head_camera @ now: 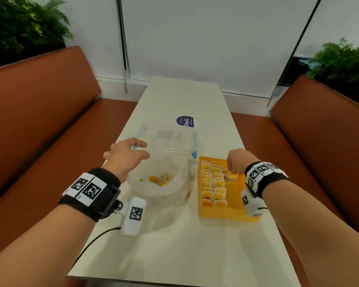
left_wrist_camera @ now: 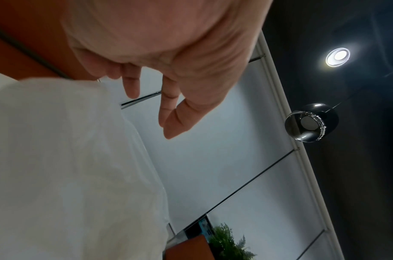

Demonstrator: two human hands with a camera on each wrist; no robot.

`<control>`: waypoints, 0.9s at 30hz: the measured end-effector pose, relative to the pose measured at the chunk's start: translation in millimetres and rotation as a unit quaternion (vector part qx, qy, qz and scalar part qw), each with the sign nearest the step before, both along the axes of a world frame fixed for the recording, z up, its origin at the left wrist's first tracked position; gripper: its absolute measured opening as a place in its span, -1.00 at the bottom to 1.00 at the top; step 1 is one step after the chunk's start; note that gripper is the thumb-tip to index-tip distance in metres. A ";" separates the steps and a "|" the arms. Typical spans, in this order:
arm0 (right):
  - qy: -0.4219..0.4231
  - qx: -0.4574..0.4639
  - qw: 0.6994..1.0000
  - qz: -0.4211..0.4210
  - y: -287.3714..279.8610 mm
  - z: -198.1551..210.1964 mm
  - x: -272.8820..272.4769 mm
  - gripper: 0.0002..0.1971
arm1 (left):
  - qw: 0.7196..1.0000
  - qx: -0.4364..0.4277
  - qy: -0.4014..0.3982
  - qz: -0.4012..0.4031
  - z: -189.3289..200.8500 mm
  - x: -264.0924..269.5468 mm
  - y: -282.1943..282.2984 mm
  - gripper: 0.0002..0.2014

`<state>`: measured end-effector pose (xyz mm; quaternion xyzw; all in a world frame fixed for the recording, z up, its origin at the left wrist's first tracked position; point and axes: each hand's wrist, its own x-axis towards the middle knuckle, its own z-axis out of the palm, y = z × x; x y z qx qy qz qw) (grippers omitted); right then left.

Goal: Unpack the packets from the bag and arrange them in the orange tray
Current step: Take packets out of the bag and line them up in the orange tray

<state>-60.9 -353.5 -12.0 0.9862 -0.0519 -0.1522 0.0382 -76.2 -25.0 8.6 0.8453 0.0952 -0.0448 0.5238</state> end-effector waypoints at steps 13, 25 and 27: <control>-0.028 0.014 0.999 -0.026 -7.9 -30.6 14.7 -0.83 | 0.997 0.028 0.074 -0.016 -15.7 2.1 8.4 -0.72; -0.072 -0.025 0.997 -0.031 1.0 -16.0 12.4 -0.90 | 0.991 -0.034 0.122 -0.042 -4.4 -7.4 6.1 -0.62; -0.112 -0.011 0.994 -0.008 14.9 -1.5 13.0 -0.90 | 0.990 -0.034 0.127 -0.043 -3.1 -8.1 6.8 -0.56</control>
